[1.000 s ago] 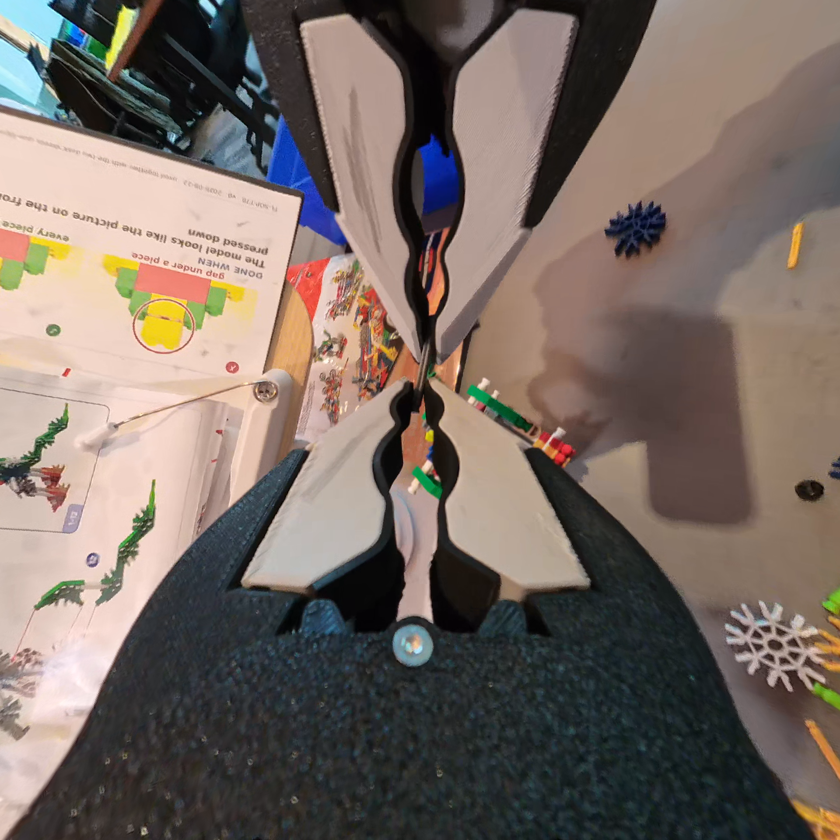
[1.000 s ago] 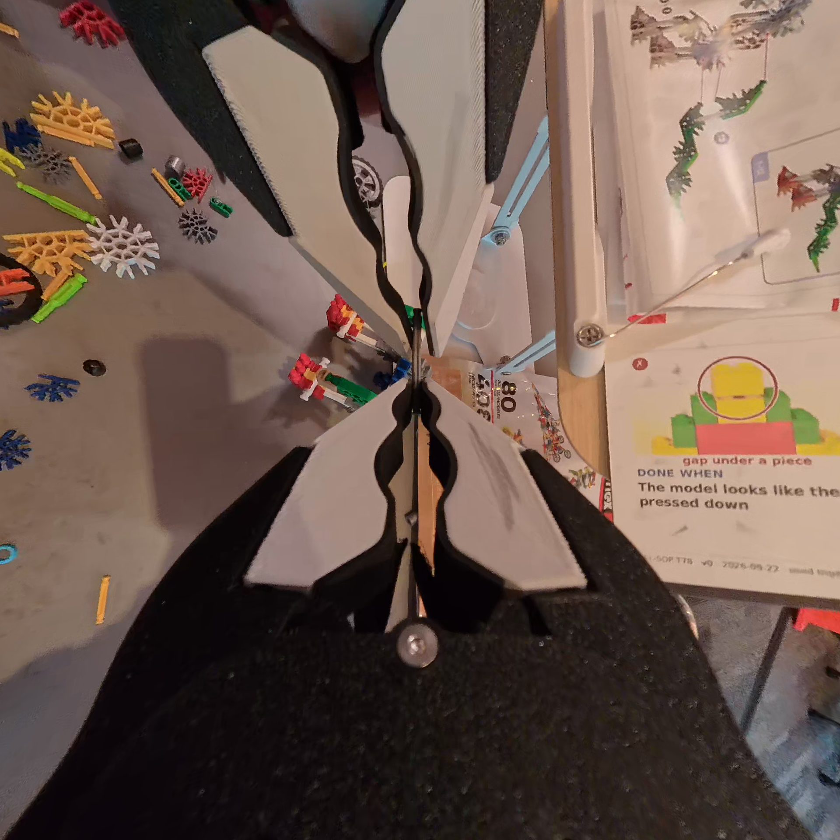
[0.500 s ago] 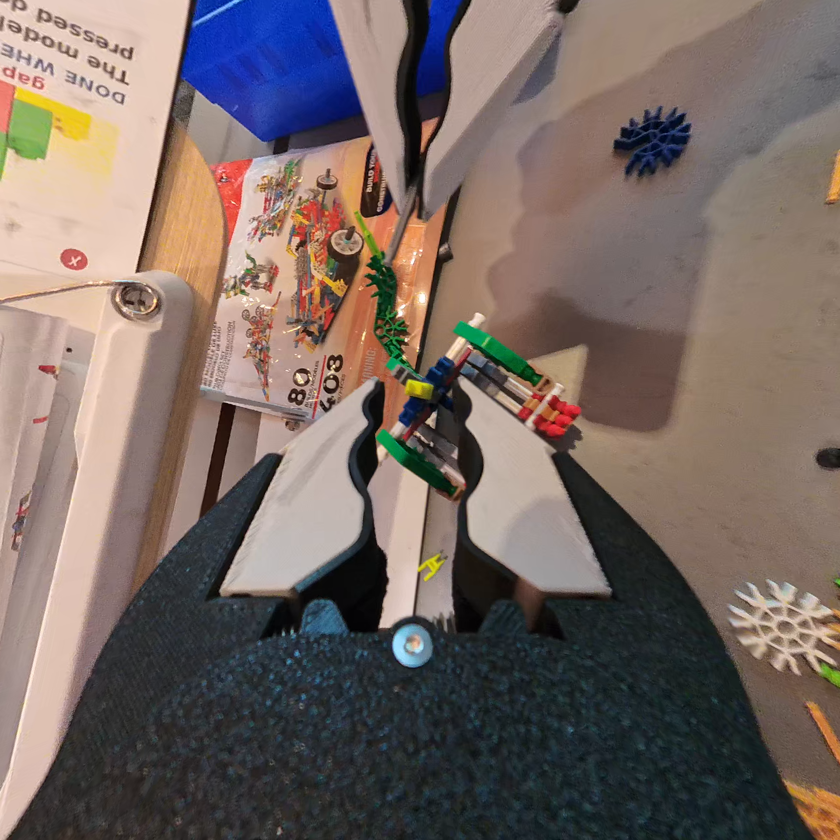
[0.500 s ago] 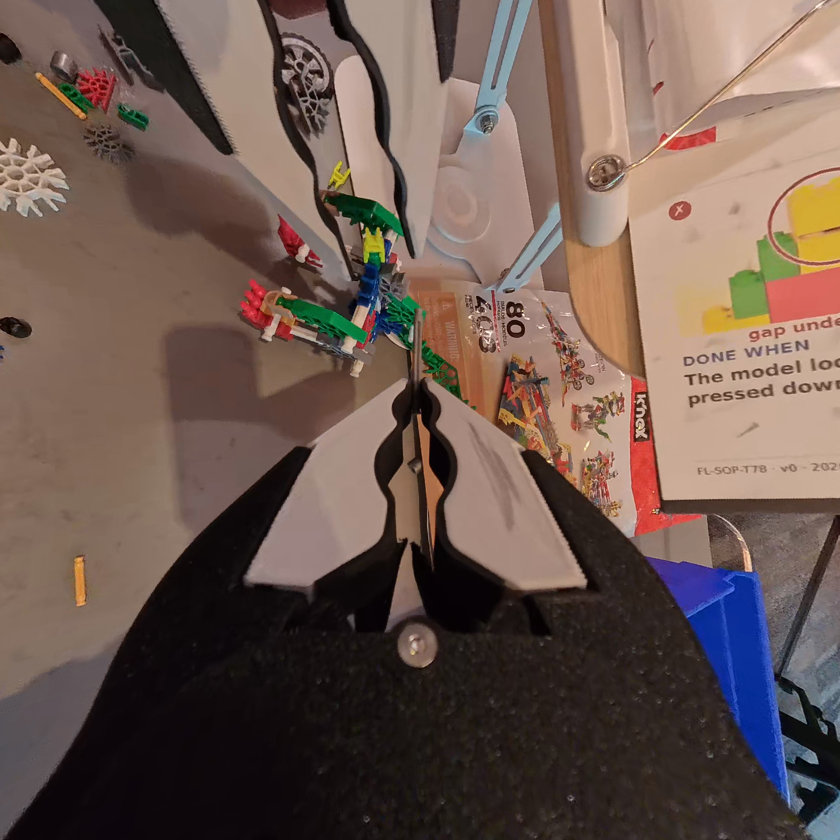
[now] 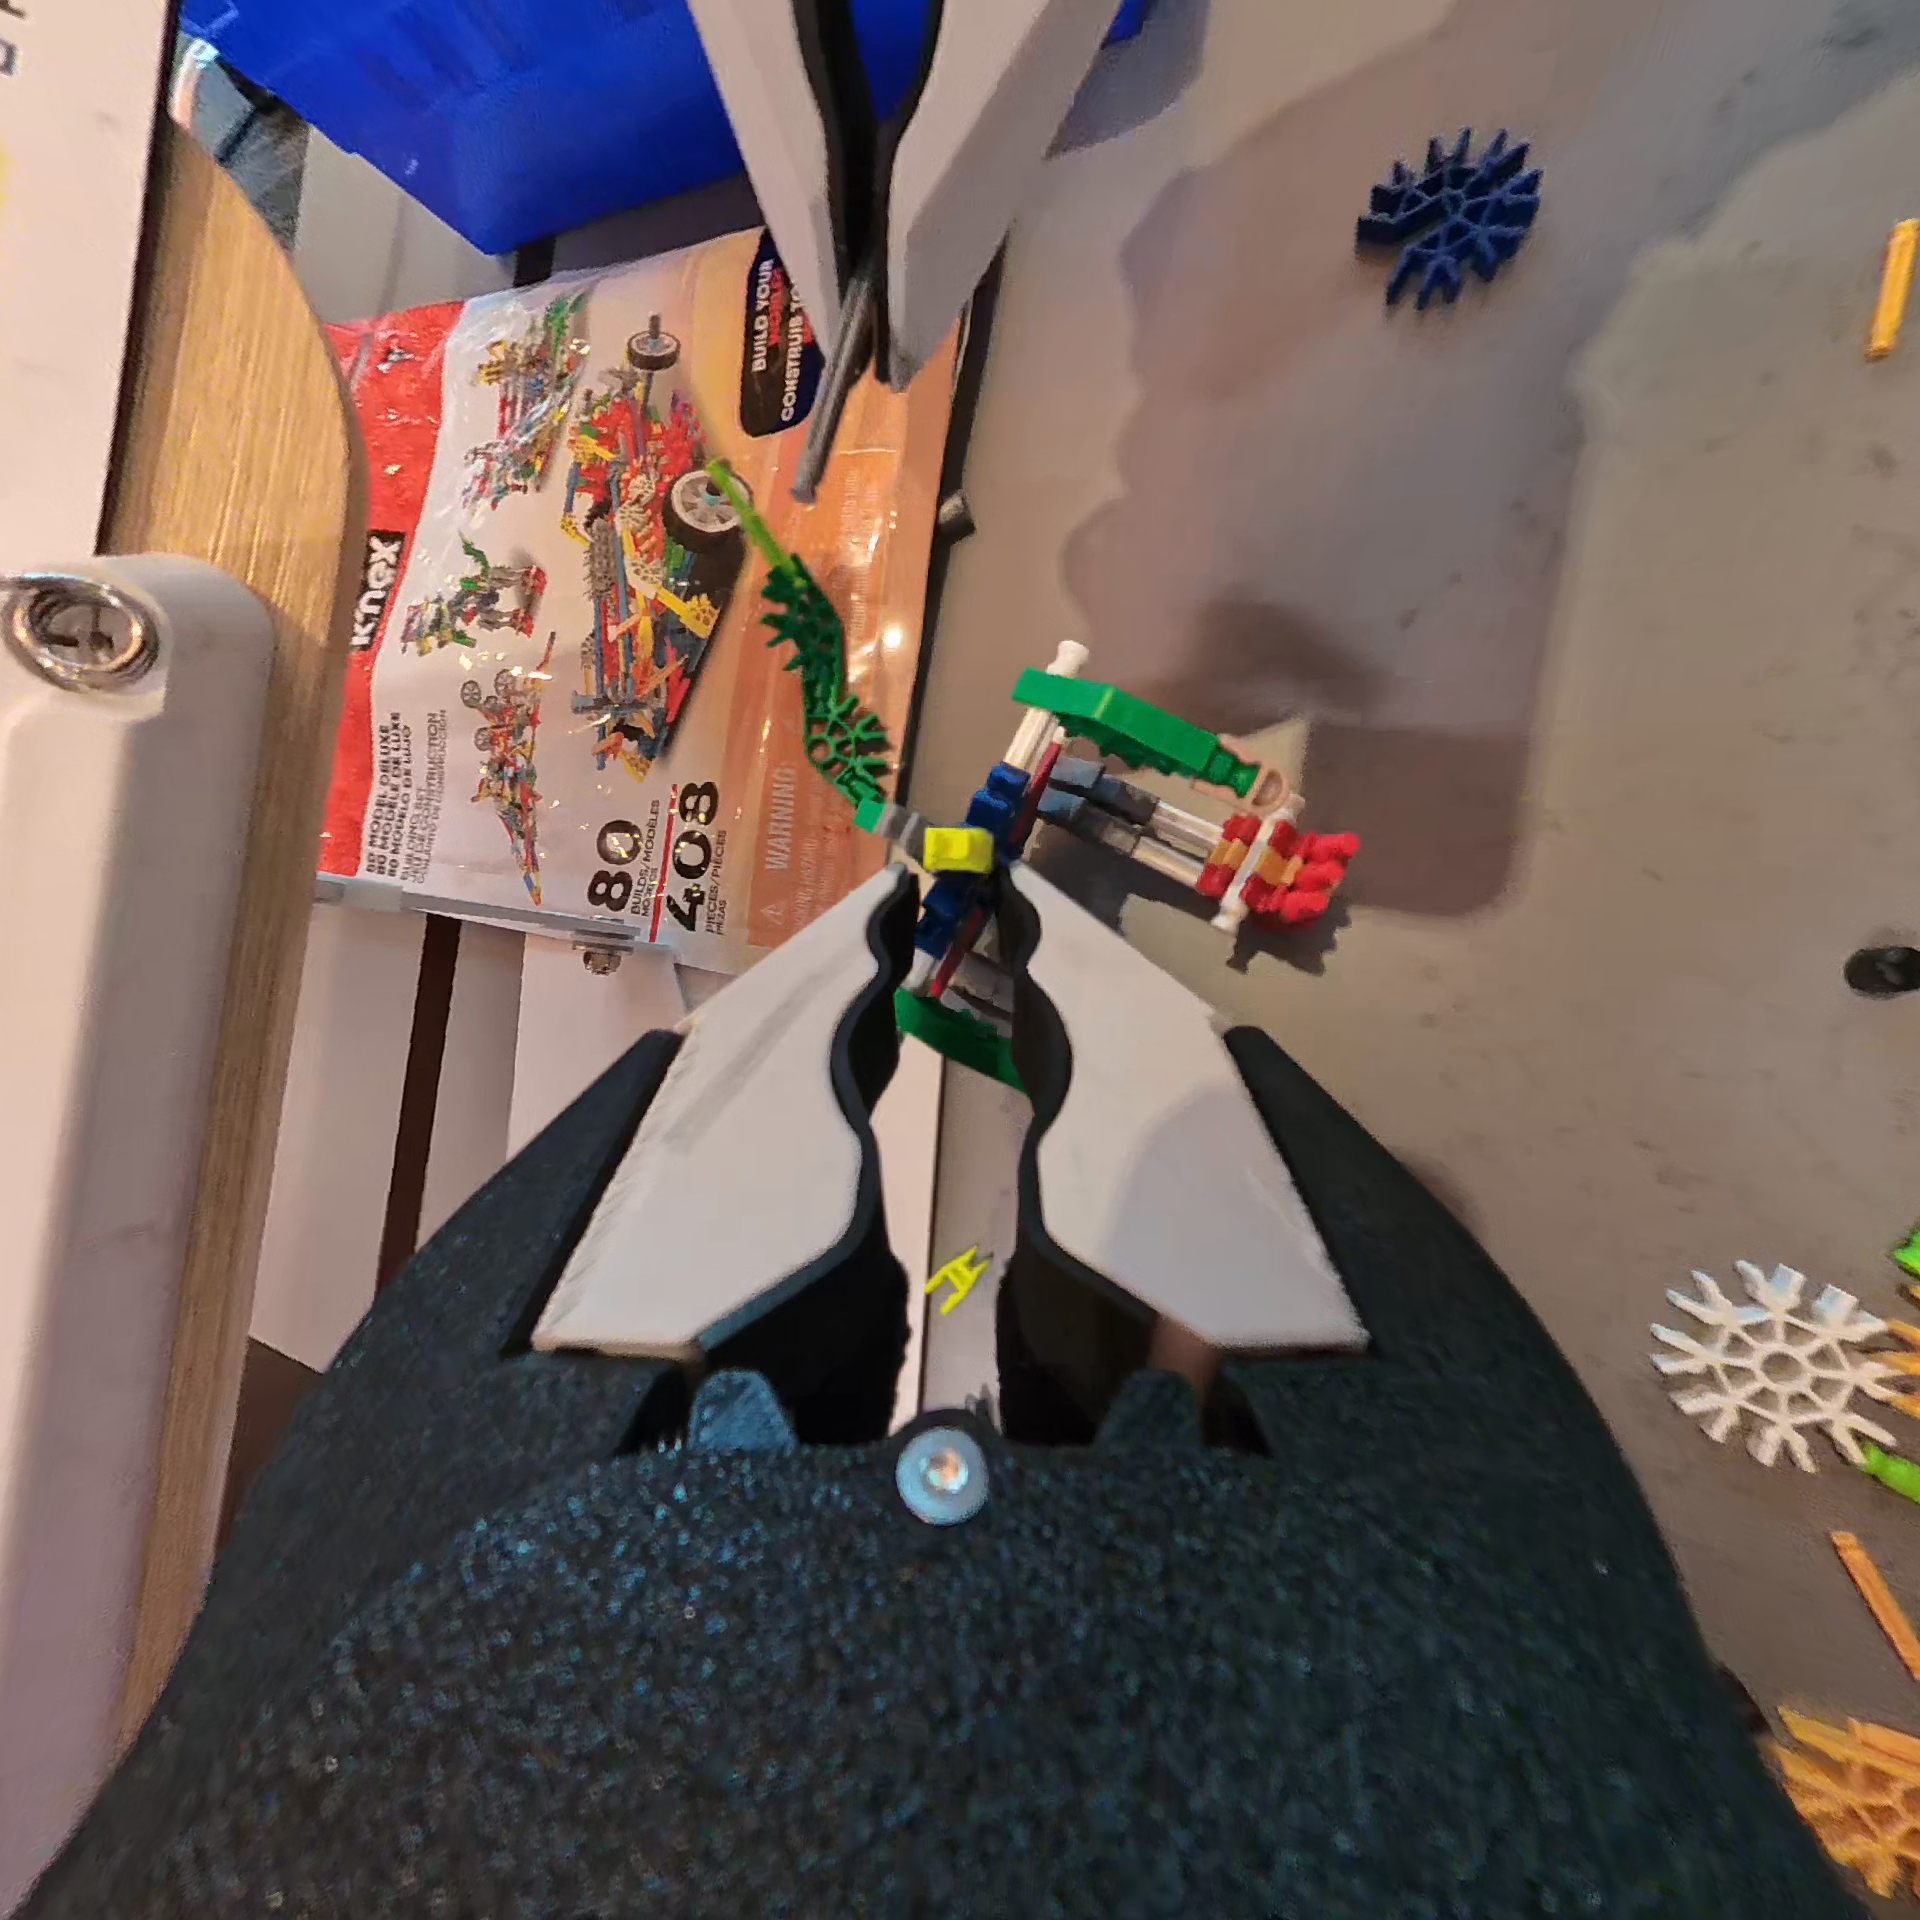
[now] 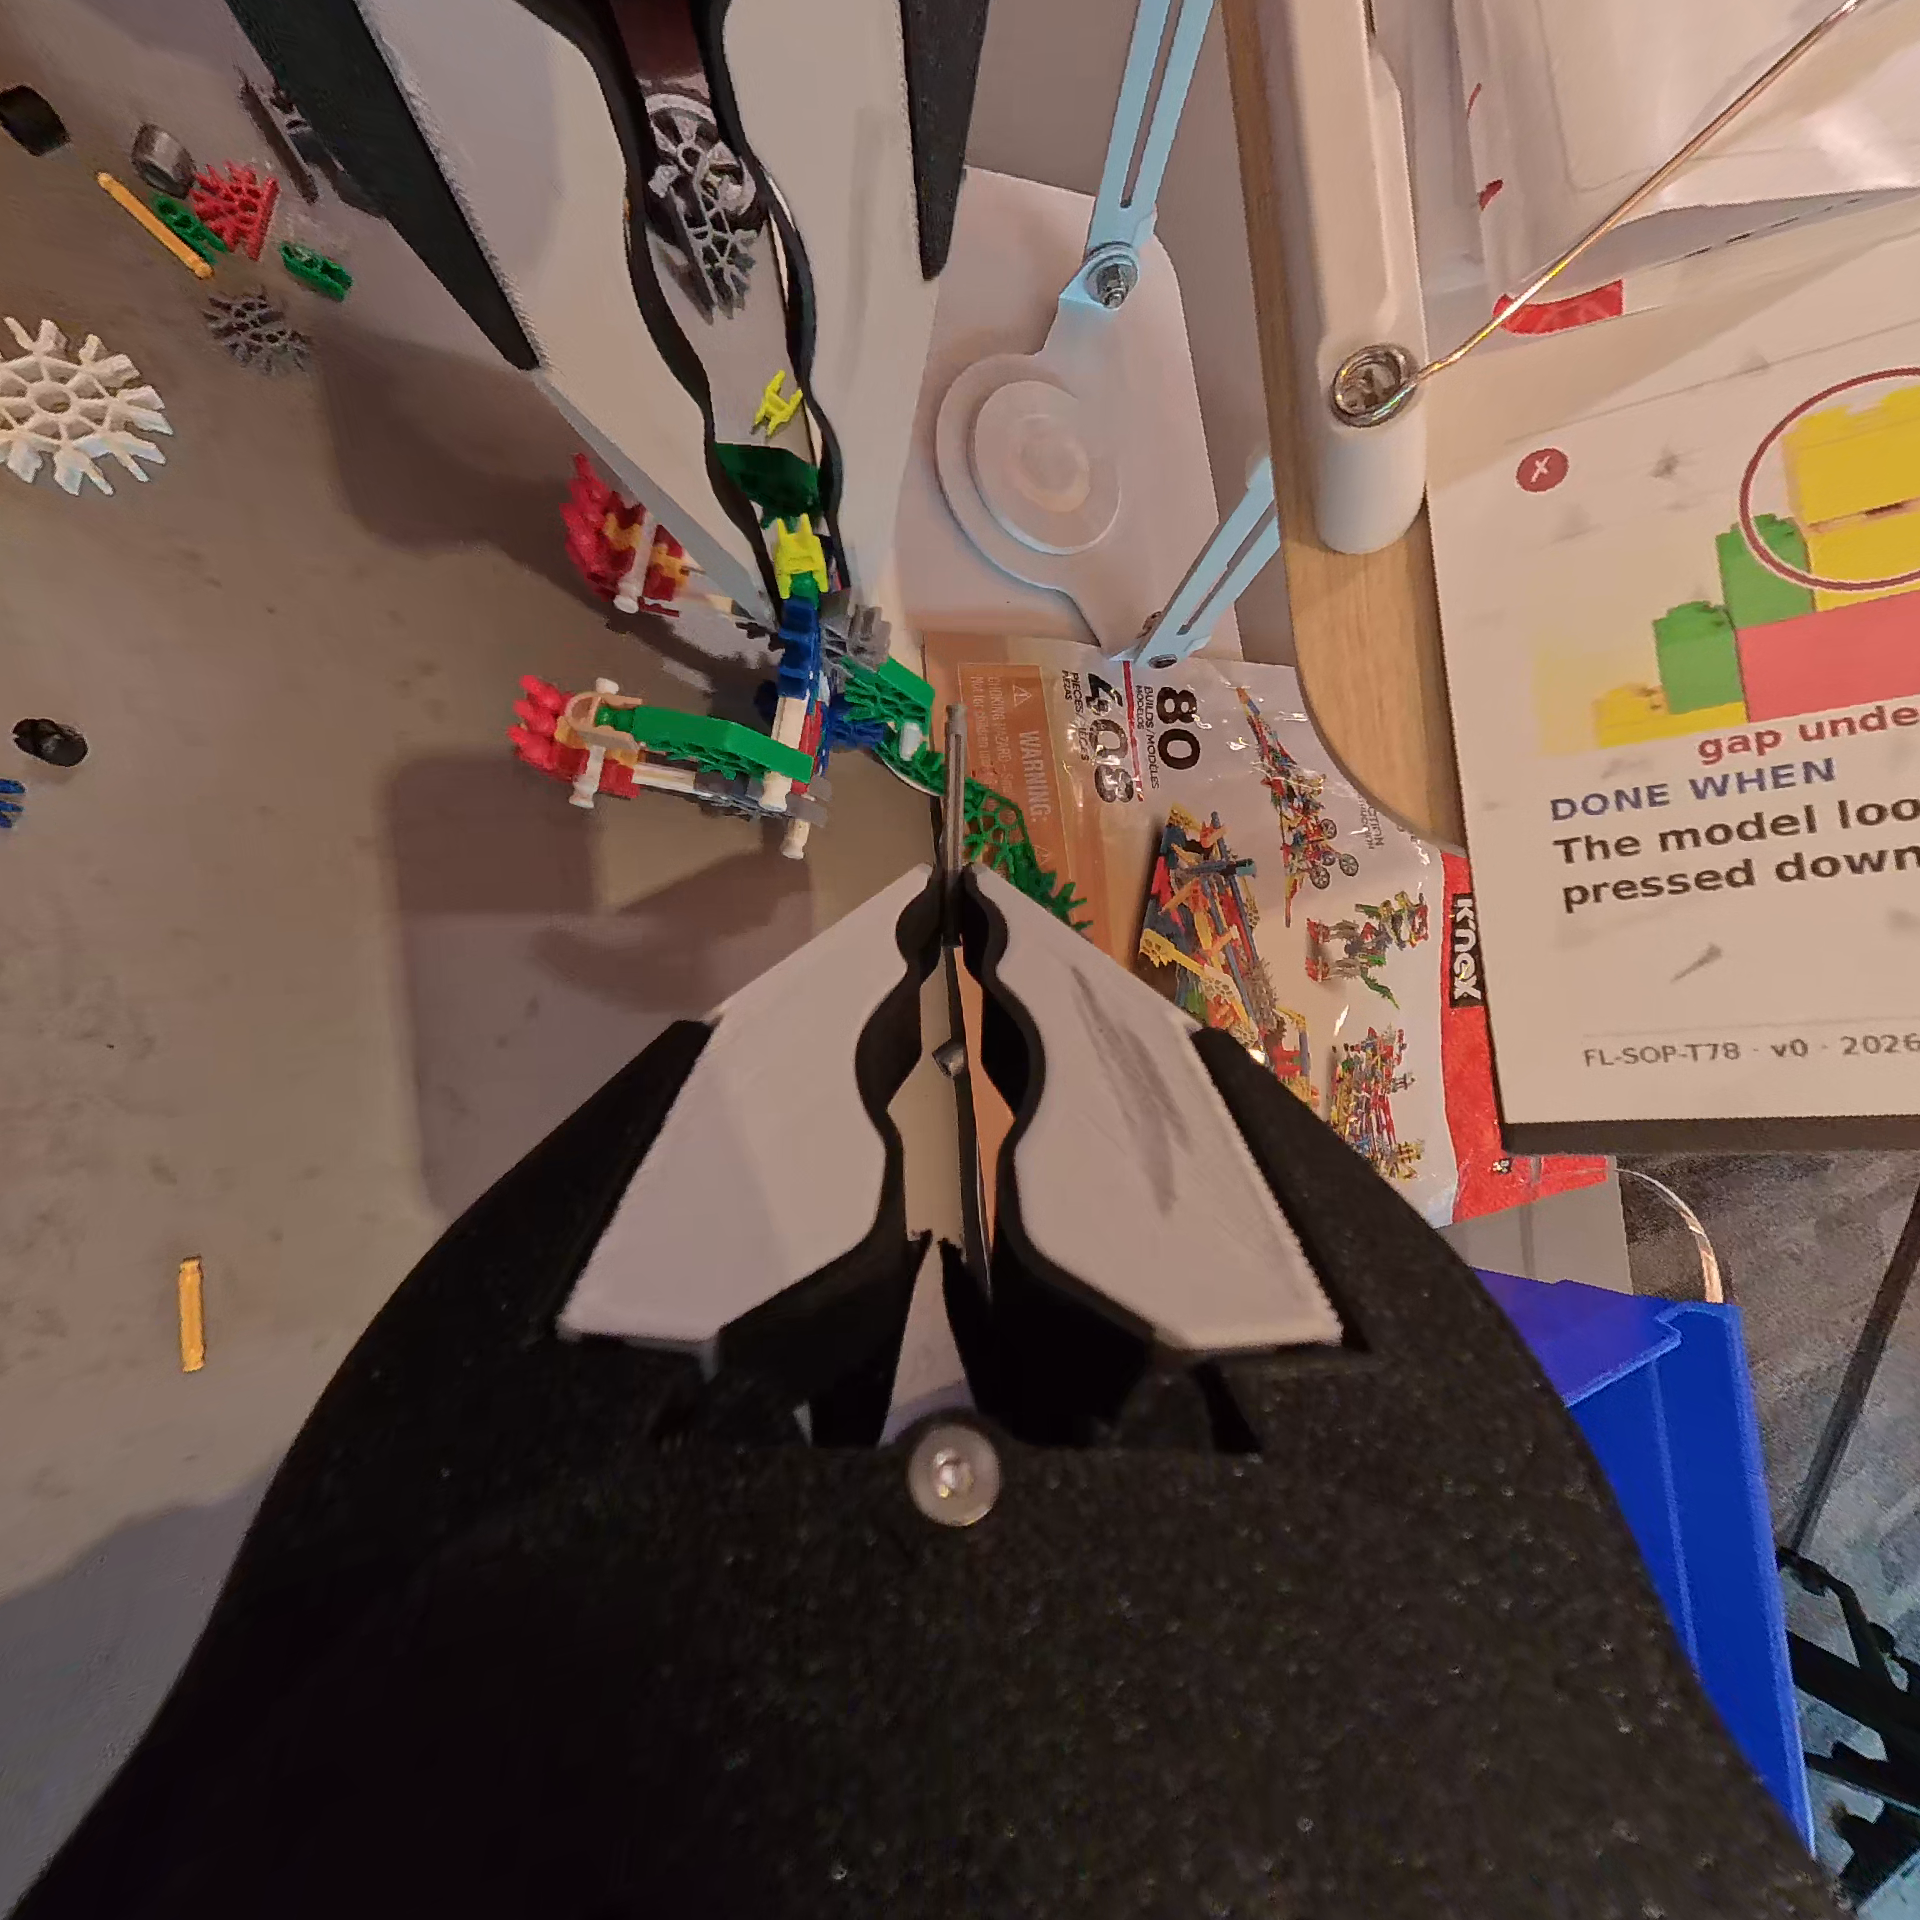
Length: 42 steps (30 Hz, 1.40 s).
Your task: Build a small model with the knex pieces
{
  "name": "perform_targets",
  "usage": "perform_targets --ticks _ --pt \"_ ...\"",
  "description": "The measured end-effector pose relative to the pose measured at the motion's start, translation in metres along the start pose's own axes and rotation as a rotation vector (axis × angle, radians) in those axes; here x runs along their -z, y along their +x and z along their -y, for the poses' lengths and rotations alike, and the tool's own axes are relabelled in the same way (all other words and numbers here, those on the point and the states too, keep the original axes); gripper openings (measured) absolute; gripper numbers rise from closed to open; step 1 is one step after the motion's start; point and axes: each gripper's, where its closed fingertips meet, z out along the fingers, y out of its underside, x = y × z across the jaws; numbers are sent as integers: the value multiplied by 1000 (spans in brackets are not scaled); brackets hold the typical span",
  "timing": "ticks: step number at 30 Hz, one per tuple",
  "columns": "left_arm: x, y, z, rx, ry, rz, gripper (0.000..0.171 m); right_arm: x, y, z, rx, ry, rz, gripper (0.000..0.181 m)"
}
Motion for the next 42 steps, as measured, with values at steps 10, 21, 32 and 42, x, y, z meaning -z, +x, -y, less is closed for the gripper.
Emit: perform_targets --ticks 10,21,32,42 --pt "12 31 -1 -10 -23 -137 7 -4 -22 8 39 22 92 1" --pt "12 50 4 -1 -1 -238 4 -7 -42 18 61 61 179 2" --pt "33 36 11 6 55 -180 15 -6 -61 31 98 89 237 2" --pt "45 38 19 -59 69 -149 9 -15 -68 35 116 71 243 2"
